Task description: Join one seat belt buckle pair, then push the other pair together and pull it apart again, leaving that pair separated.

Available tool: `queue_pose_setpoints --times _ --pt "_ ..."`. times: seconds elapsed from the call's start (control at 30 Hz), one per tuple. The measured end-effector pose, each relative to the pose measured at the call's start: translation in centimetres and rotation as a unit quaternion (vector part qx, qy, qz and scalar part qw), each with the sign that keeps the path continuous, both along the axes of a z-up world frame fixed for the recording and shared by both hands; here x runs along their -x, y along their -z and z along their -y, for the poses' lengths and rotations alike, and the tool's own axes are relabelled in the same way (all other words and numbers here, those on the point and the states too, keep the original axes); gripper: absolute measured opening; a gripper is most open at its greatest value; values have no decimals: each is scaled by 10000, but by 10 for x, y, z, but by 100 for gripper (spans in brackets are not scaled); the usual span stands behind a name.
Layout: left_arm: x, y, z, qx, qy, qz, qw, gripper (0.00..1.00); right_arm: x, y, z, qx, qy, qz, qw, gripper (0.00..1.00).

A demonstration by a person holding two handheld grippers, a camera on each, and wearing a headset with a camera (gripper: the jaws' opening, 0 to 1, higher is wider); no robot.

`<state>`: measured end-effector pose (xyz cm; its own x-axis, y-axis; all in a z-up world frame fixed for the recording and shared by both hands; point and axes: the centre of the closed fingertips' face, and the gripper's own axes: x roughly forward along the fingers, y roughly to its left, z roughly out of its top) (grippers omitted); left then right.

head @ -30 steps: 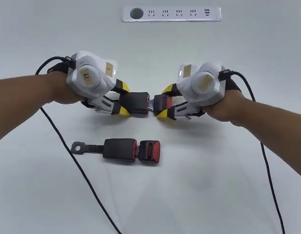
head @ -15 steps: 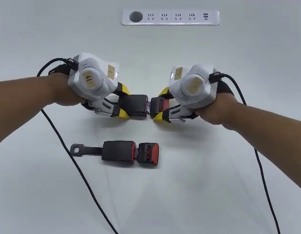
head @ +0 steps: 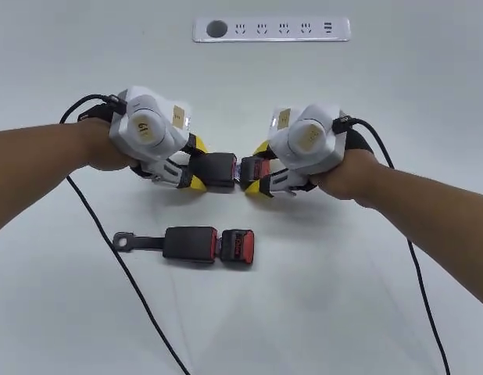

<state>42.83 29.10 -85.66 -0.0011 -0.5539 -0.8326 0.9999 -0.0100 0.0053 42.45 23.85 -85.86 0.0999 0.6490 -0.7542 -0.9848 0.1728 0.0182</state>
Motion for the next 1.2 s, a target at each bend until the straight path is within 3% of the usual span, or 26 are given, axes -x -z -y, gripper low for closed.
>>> queue_pose_setpoints --times 0.77,1.07,1.2 --pt "0 0 0 -5 1 9 10000 33 -1 -1 1 -19 -106 51 9999 36" --pt "0 0 0 -45 -11 0 10000 33 0 -3 22 52 -52 1 10000 36" --pt "0 1 0 -96 15 -10 10000 33 -1 -3 22 -14 -36 -9 10000 36"
